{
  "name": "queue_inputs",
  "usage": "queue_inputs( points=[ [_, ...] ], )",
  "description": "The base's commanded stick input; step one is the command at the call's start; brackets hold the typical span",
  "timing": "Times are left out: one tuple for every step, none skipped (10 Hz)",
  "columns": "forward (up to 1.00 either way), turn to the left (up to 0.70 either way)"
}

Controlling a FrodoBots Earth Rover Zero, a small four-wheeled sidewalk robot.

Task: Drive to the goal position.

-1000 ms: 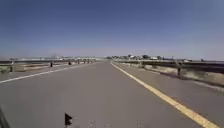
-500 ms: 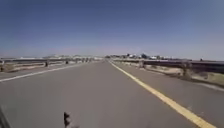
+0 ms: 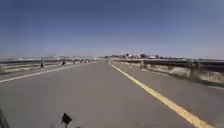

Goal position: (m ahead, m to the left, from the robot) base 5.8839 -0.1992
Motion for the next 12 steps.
queue_inputs(
  points=[
    [1.0,0.0],
    [1.0,0.0],
    [1.0,0.0],
    [1.0,0.0],
    [1.0,0.0],
    [1.0,0.0],
    [1.0,0.0],
    [1.0,0.0],
    [1.0,0.0],
    [1.0,0.0],
    [1.0,0.0],
    [1.0,0.0]
  ],
)
